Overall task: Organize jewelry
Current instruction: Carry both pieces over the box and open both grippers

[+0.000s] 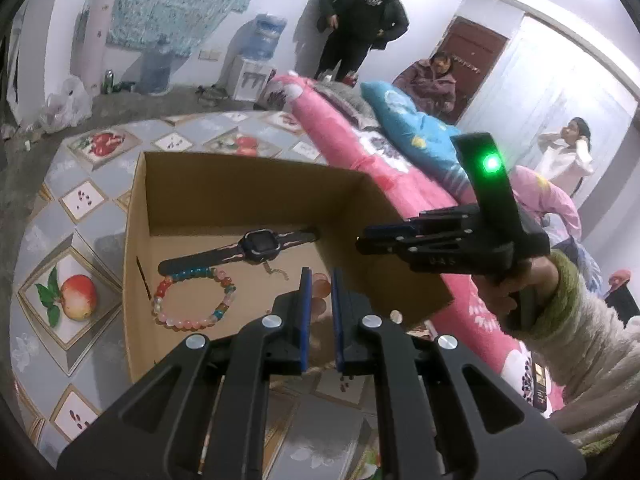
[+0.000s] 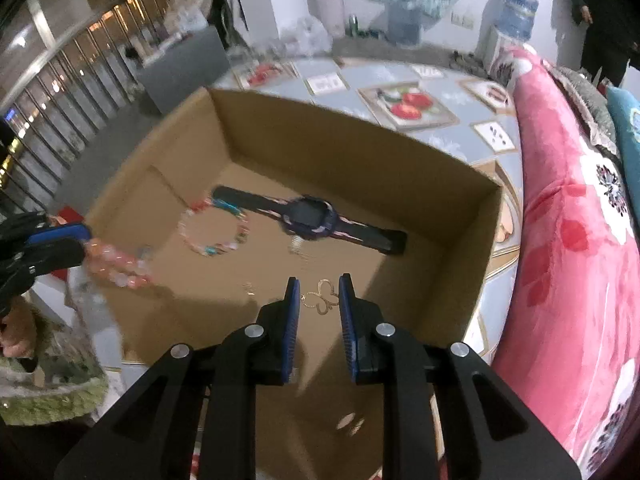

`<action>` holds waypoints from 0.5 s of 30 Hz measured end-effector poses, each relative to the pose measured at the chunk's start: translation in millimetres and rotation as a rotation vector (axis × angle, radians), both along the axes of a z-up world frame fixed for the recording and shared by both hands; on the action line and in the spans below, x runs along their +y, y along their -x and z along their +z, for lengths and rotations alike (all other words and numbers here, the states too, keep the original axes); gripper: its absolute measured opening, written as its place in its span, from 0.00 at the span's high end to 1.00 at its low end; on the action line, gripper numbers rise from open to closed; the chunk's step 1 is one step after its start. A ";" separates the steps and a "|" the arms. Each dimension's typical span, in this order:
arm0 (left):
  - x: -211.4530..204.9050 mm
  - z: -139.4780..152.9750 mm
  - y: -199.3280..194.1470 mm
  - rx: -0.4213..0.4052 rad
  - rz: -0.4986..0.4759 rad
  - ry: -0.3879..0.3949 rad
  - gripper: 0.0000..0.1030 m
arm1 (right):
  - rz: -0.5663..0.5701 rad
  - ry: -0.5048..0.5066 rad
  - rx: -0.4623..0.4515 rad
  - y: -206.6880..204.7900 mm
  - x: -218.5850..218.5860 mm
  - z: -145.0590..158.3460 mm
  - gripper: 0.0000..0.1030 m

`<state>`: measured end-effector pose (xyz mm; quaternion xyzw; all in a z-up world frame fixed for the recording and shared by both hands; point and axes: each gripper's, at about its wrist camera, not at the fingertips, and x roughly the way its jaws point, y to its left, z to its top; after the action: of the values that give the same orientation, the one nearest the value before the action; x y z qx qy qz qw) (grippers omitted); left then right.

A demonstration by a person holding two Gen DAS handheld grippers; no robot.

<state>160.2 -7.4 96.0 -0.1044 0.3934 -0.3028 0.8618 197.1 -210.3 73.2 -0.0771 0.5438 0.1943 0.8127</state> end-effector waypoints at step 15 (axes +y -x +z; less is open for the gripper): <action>-4.9 -21.4 -21.1 0.060 0.004 -0.034 0.92 | -0.007 -0.038 0.033 -16.0 -10.4 -7.2 0.80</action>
<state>181.3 -12.3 74.6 -0.0995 0.4239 -0.2910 0.8519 213.1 -220.8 66.0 -0.0563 0.5538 0.2032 0.8055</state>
